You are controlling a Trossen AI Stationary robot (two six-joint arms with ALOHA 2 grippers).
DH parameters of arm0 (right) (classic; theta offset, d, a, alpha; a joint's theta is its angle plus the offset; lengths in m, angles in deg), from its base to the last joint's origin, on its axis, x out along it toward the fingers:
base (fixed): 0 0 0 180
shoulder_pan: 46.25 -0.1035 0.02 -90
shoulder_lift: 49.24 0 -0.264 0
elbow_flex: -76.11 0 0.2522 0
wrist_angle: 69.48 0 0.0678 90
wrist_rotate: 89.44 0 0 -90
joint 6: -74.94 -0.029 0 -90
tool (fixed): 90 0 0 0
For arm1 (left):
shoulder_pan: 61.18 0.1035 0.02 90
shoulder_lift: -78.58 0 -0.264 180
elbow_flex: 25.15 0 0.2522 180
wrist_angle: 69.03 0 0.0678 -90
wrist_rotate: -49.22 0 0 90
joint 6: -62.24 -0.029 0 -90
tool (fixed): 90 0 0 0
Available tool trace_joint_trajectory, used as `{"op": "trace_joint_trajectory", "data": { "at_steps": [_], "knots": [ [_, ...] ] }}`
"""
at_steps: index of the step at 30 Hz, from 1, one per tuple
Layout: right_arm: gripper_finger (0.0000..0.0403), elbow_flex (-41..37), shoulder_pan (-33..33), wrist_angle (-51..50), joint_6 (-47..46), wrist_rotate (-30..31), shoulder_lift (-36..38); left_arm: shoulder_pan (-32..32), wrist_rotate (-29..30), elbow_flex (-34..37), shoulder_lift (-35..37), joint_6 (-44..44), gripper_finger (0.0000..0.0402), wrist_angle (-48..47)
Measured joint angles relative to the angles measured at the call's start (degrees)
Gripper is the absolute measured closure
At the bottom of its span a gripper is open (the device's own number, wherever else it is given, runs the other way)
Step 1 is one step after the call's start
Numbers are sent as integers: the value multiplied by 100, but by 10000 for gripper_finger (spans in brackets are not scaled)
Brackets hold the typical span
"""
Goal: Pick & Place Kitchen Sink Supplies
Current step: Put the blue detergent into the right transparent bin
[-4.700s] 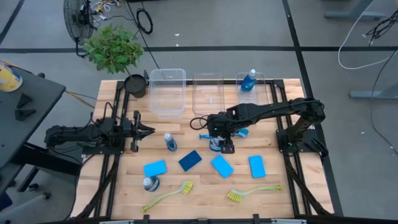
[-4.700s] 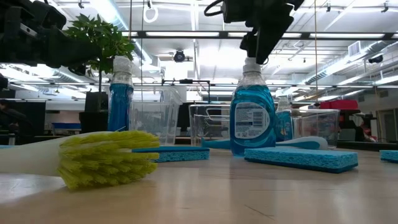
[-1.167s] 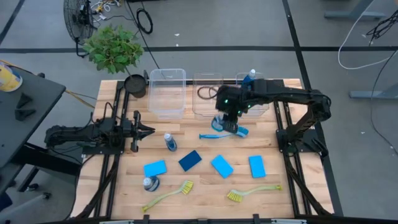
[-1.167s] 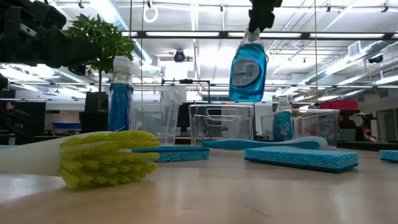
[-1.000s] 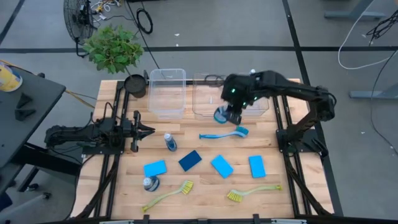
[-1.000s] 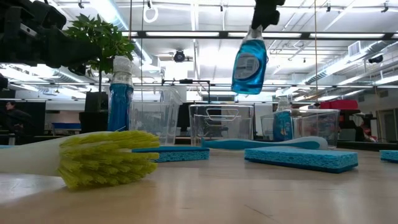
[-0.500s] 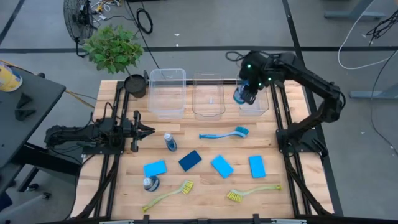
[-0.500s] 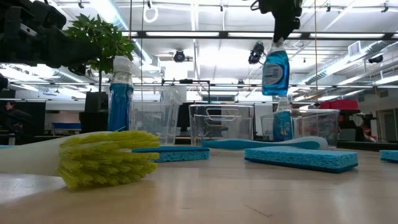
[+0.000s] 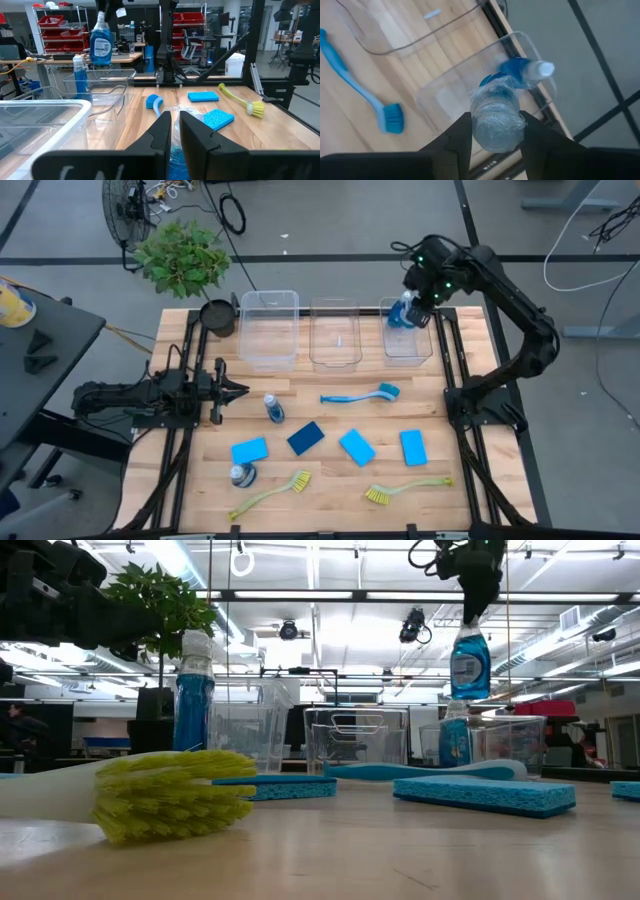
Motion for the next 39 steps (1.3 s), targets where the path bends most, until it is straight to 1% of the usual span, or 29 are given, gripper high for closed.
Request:
{"op": "trace_joint_trajectory", "data": {
  "at_steps": [5,9,17,24,27,32,37,39],
  "knots": [
    [280,-32,181,52,1077,-4,-125,1,0,-1,0,1,358,0],
    [280,-328,317,303,1933,-55,-136,-1,0,1,0,1,358,0],
    [280,-1123,530,892,2573,-172,-142,-2,0,2,0,1,358,0],
    [280,-1588,646,1233,3391,-688,-142,-2,0,1,0,-1,358,0],
    [280,-1777,715,1324,3538,-705,-140,-1,0,-1,0,-2,358,0],
    [279,-2093,842,1394,3512,-713,-140,0,0,0,0,-1,358,0],
    [279,-2214,961,1693,3488,-729,-140,1,0,1,0,1,358,0],
    [279,-2251,1006,1858,3358,-824,-140,-1,0,1,0,-2,358,0]
  ]
}}
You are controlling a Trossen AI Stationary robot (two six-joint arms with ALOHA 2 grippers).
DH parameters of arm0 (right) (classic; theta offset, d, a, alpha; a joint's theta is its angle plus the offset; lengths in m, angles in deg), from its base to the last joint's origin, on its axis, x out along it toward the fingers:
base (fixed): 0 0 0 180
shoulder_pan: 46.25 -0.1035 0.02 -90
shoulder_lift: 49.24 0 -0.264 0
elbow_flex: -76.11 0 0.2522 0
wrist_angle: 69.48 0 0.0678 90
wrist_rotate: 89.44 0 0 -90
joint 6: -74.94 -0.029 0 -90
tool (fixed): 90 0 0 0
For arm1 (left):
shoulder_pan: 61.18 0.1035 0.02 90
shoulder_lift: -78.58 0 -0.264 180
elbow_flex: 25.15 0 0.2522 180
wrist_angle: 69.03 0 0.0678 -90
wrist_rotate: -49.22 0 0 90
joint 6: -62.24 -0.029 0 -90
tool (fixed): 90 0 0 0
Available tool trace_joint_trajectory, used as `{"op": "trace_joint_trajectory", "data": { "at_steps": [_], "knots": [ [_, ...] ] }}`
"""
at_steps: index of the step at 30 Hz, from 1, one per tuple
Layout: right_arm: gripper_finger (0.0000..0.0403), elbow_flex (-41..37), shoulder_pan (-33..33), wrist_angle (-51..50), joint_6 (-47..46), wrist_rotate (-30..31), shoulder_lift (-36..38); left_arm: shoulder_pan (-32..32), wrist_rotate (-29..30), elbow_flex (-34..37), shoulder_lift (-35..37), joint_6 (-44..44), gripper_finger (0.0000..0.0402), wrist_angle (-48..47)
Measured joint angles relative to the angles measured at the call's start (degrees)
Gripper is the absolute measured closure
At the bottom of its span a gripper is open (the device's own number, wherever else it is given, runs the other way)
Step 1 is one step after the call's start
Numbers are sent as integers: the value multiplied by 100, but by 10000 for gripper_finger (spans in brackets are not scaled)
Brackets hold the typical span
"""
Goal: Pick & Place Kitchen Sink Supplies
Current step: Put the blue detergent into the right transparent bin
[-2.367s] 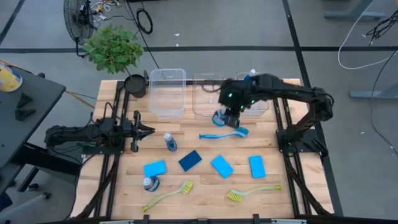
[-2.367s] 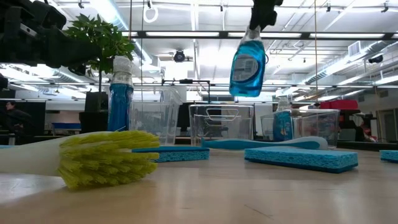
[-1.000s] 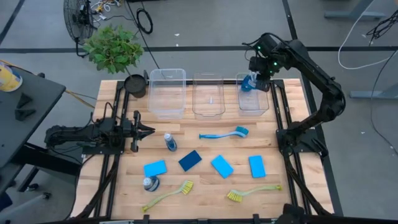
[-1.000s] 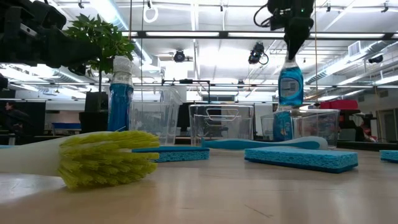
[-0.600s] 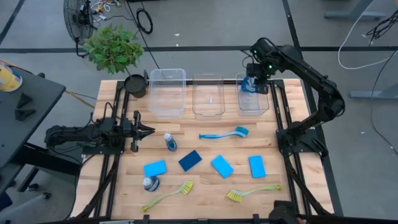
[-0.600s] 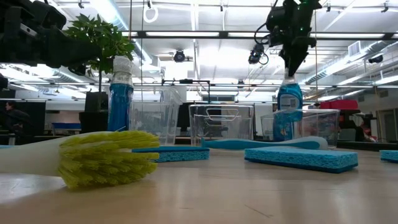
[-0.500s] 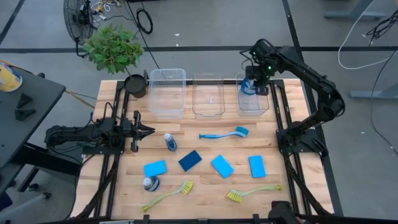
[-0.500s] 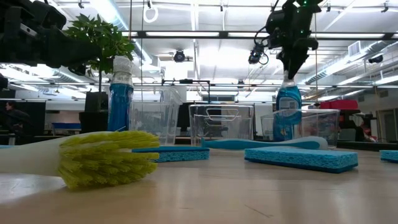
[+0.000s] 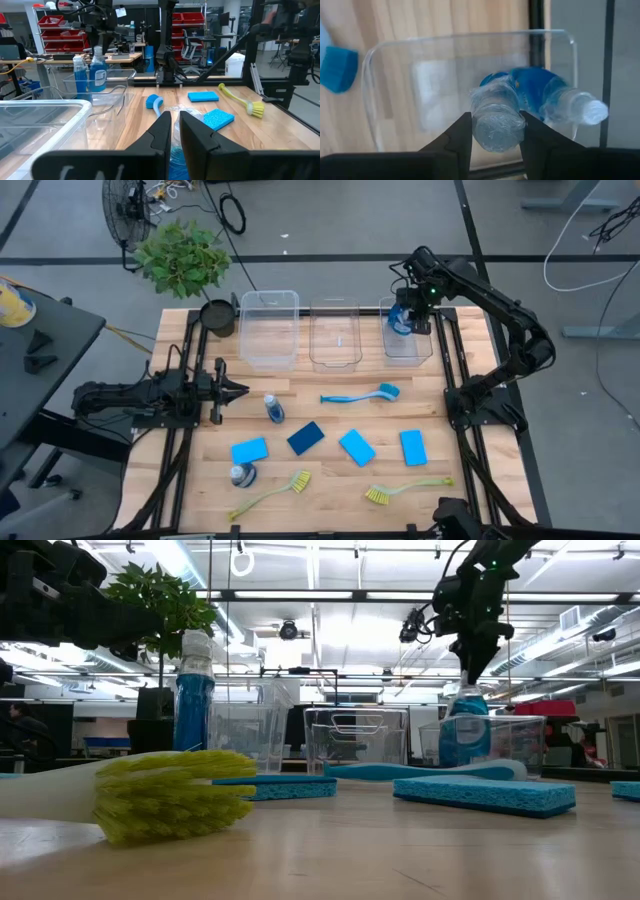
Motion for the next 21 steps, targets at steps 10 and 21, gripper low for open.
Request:
{"op": "trace_joint_trajectory", "data": {
  "at_steps": [10,21],
  "knots": [
    [280,-316,146,237,-453,-177,0,0,0,-1,0,1,358,0],
    [280,-502,376,518,-855,-301,-2,0,0,-1,0,2,358,0]
  ]
}}
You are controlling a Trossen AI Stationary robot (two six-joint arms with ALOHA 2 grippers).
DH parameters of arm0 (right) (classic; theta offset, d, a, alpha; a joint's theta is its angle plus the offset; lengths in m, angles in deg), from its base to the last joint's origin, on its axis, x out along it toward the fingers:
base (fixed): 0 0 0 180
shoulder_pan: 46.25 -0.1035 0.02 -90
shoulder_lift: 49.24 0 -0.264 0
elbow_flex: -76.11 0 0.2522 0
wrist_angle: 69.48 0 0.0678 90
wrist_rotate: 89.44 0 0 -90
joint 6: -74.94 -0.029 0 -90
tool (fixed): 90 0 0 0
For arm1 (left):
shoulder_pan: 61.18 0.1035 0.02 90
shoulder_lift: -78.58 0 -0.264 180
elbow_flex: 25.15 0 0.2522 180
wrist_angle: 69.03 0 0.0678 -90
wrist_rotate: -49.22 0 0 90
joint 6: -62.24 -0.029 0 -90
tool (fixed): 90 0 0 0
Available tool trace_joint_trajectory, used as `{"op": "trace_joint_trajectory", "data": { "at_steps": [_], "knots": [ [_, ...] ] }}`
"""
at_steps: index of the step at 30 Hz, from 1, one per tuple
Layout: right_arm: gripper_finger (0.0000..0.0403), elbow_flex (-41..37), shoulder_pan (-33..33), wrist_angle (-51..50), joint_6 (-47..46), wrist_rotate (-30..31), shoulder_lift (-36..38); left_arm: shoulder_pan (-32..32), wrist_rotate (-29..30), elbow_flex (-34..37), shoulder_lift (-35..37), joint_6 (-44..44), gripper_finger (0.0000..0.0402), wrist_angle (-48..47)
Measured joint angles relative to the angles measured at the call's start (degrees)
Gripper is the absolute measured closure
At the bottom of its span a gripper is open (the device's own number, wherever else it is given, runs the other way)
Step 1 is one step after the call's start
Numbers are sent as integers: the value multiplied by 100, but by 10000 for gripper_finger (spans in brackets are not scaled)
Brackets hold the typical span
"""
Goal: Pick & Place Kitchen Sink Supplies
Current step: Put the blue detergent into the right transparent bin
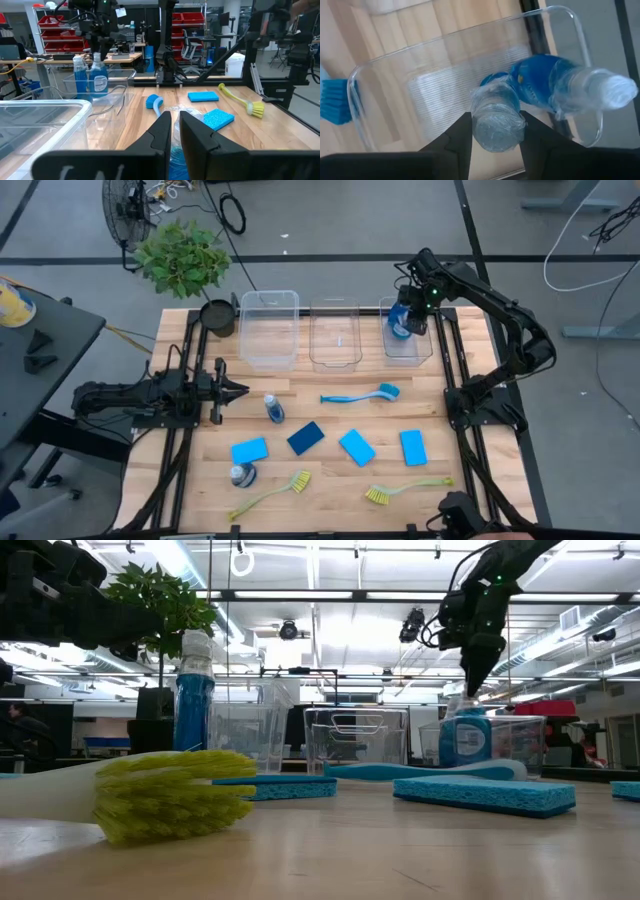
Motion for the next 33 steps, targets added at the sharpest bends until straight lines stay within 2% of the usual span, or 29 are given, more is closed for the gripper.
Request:
{"op": "trace_joint_trajectory", "data": {
  "at_steps": [23,33],
  "knots": [
    [278,-3,42,170,-463,-18,-144,2,0,0,0,-1,358,0],
    [211,-1,42,233,-643,201,-140,1,0,1,0,-2,358,0]
  ]
}}
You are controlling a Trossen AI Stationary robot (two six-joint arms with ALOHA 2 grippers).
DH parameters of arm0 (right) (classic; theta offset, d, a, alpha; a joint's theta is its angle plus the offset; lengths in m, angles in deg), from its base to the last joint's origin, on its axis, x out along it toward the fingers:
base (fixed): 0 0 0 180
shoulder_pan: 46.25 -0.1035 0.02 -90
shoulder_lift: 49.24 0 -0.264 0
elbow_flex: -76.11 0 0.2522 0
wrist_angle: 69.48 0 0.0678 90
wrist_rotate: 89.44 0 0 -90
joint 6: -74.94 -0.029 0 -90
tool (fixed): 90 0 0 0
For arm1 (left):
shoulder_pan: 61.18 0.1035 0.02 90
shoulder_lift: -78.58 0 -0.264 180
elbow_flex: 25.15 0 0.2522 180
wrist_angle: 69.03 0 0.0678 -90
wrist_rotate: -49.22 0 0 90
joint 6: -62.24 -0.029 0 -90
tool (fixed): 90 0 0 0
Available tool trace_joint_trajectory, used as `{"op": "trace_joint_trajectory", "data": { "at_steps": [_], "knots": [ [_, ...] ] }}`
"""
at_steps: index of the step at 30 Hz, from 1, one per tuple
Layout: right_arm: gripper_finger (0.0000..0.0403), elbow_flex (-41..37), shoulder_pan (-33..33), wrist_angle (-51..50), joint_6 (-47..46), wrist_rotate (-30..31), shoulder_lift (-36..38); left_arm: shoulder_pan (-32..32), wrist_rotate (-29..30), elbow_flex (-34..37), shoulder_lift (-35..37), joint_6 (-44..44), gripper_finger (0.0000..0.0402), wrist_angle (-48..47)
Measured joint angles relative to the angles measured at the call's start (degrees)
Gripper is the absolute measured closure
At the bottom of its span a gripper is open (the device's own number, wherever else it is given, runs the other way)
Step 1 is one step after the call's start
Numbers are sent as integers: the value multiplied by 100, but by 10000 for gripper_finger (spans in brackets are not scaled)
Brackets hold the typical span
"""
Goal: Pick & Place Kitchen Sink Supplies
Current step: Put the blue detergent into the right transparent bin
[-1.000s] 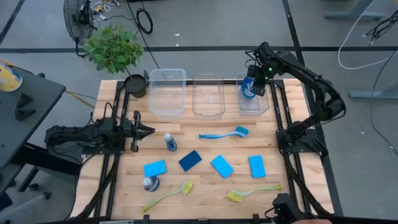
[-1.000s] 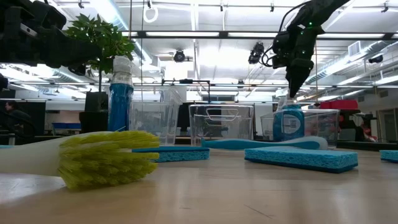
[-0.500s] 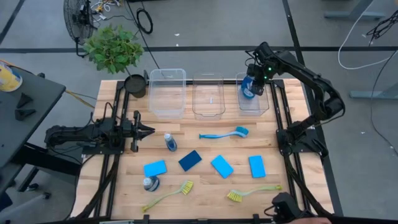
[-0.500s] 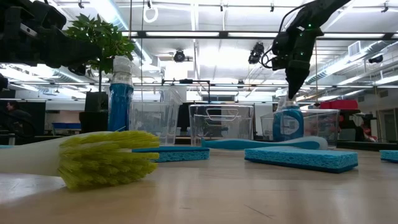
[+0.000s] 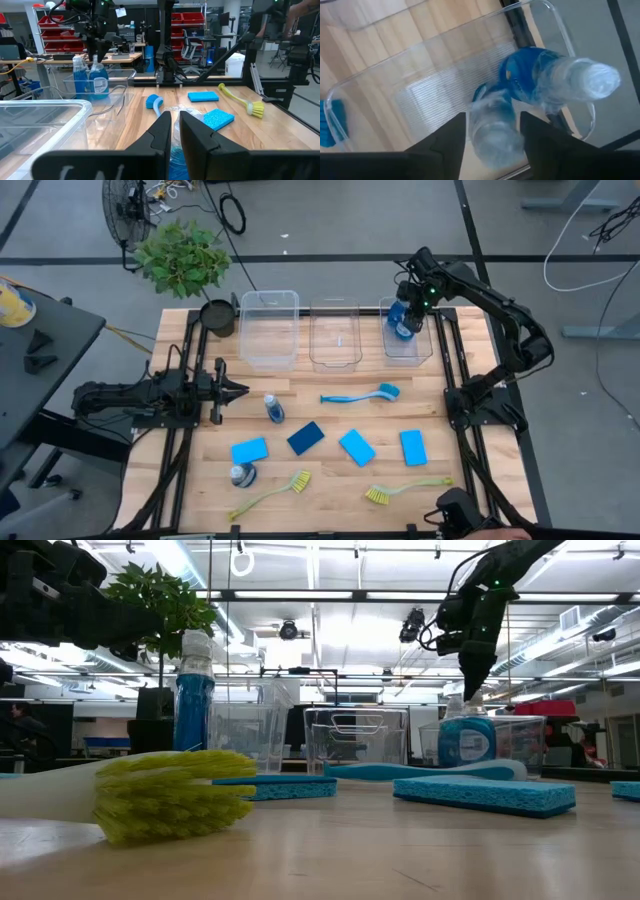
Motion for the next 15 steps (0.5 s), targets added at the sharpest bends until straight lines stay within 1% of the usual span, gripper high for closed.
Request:
{"op": "trace_joint_trajectory", "data": {
  "at_steps": [3,8,15],
  "knots": [
    [192,0,0,136,-262,99,0,-1,0,-2,0,0,358,0],
    [165,0,-2,174,-279,281,27,-1,0,-2,0,0,358,0],
    [155,0,-33,171,-304,293,368,1,0,0,0,0,358,0]
  ]
}}
